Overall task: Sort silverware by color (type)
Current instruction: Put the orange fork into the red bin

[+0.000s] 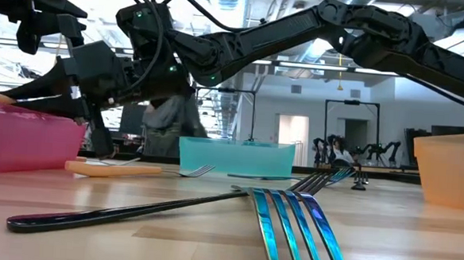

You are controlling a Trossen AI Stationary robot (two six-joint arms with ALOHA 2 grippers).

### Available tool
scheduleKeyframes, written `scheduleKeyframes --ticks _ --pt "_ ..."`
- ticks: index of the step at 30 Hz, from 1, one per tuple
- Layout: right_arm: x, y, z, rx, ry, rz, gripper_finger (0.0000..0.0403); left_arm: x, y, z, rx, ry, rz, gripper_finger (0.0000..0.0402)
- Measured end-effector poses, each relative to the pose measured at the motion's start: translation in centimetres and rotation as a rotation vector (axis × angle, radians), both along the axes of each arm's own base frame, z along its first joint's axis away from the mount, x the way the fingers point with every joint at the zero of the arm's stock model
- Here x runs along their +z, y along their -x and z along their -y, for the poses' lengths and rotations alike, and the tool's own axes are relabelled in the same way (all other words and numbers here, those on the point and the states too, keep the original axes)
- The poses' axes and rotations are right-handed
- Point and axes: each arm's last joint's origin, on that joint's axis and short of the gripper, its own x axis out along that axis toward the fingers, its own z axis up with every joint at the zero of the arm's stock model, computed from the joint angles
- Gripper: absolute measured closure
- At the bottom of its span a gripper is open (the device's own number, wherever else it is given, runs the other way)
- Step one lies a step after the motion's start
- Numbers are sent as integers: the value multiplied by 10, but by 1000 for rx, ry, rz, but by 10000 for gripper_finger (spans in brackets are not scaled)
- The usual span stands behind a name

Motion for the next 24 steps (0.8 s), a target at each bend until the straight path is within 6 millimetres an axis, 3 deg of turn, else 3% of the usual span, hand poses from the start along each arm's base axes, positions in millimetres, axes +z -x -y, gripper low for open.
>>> scheduleKeyframes --ticks 24 --pt "2 -2 -1 -7 -62 24 331 0 0 0 0 0 0 289"
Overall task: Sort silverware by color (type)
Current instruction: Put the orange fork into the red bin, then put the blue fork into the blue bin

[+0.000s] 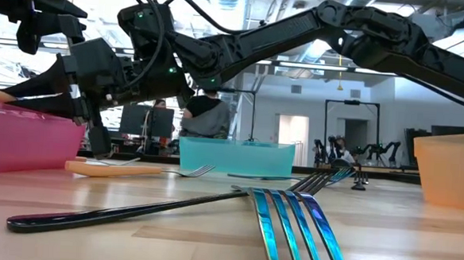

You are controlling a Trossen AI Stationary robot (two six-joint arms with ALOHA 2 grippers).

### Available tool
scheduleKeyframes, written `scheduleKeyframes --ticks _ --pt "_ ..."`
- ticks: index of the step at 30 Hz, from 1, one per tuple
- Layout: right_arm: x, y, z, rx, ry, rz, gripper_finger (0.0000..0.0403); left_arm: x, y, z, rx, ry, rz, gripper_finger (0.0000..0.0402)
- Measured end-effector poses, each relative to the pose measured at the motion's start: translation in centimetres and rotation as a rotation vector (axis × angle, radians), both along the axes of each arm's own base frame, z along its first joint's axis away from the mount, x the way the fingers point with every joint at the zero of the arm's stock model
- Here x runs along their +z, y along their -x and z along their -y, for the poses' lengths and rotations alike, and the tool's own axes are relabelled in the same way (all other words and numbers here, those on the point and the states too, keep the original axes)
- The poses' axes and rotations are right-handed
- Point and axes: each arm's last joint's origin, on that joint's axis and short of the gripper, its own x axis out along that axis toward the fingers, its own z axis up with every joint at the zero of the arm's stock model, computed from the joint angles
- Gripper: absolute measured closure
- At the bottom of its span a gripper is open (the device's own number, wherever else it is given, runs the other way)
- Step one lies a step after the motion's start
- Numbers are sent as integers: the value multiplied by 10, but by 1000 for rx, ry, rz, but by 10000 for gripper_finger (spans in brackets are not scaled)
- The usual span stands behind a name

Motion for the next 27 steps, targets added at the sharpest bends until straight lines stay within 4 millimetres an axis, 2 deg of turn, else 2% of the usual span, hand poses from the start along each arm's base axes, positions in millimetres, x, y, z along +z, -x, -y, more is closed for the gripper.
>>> scheduleKeyframes --ticks 8,19,27 --pt "1 -1 0 -17 -68 -9 326 0 0 0 0 0 0 289" --pt "2 -1 1 -25 -96 -14 272 0 0 0 0 0 0 289" --pt "3 -1 0 -24 -103 -13 269 0 0 0 0 -1 0 289"
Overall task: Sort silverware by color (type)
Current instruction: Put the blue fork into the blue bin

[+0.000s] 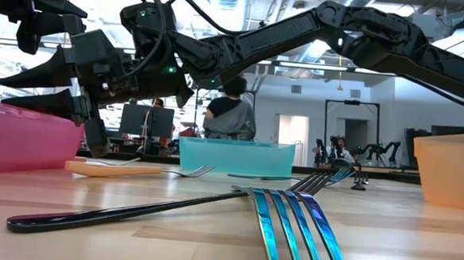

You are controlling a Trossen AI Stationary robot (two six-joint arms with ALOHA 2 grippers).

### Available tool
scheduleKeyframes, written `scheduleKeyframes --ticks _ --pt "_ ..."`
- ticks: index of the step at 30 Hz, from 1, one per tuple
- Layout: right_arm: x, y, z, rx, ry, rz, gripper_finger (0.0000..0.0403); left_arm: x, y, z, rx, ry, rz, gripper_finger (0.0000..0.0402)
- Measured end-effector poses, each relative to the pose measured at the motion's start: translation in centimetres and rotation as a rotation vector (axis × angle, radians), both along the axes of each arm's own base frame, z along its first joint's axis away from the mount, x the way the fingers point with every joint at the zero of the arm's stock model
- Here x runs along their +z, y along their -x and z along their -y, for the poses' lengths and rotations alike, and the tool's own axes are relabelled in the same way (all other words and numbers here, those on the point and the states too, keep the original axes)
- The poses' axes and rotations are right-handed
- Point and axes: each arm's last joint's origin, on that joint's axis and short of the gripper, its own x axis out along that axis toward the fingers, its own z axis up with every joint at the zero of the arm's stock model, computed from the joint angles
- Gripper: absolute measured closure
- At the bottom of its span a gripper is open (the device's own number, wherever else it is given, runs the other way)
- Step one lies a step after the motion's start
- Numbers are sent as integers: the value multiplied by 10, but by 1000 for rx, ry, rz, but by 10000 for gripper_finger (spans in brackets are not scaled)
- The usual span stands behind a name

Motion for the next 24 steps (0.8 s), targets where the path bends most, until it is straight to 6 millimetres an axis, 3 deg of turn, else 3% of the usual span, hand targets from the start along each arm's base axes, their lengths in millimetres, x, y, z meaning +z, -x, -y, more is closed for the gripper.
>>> scheduleKeyframes --ticks 18,24 --pt "17 -3 -6 -54 -218 95 268 0 0 0 -6 2 -1 289" --pt "34 -2 -15 -144 -298 86 268 0 0 0 -6 2 -1 289"
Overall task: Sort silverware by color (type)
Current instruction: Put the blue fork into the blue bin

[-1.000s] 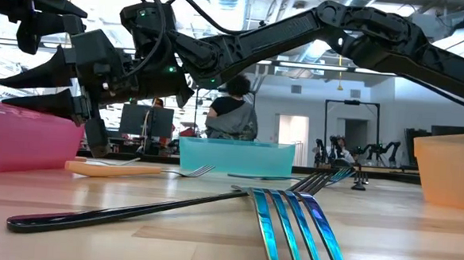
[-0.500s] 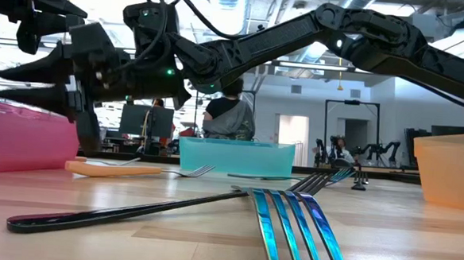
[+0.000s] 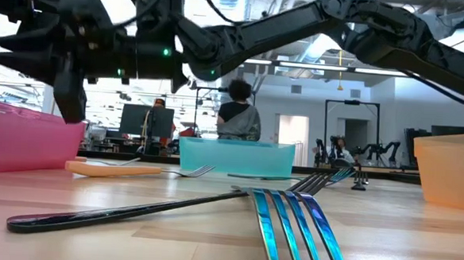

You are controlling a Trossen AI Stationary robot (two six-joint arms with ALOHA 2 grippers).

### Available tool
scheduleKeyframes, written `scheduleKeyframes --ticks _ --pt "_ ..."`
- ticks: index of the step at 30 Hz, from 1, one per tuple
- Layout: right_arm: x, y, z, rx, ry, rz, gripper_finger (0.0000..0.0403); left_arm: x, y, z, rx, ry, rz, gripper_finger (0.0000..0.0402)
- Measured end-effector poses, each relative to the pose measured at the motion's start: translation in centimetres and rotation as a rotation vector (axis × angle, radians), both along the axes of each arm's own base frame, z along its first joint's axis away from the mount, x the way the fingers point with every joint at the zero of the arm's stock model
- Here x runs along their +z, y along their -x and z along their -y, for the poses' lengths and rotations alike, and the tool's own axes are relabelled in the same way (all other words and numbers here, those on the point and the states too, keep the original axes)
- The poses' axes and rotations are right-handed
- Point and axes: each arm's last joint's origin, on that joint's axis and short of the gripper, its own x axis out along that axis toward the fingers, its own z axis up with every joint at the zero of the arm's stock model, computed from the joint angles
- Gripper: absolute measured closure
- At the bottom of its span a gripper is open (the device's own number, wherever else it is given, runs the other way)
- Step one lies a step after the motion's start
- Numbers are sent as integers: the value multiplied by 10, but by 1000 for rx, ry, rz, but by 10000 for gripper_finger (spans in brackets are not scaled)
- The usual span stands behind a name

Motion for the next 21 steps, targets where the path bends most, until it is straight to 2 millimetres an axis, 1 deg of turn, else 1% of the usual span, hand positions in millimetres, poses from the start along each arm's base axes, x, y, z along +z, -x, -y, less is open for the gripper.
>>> scheduleKeyframes --ticks 5,9,12,16,21 --pt "16 3 -7 -83 -24 -34 268 0 0 0 0 0 0 289" --pt "24 6 -12 -262 -4 -111 268 0 0 0 -1 0 0 289" --pt "34 11 -16 -403 11 -178 268 0 0 0 -1 0 -1 289" --pt "44 21 -19 -517 38 -296 268 0 0 0 -1 0 0 289" --pt "59 37 -17 -656 16 -427 268 0 0 0 -1 0 0 289"
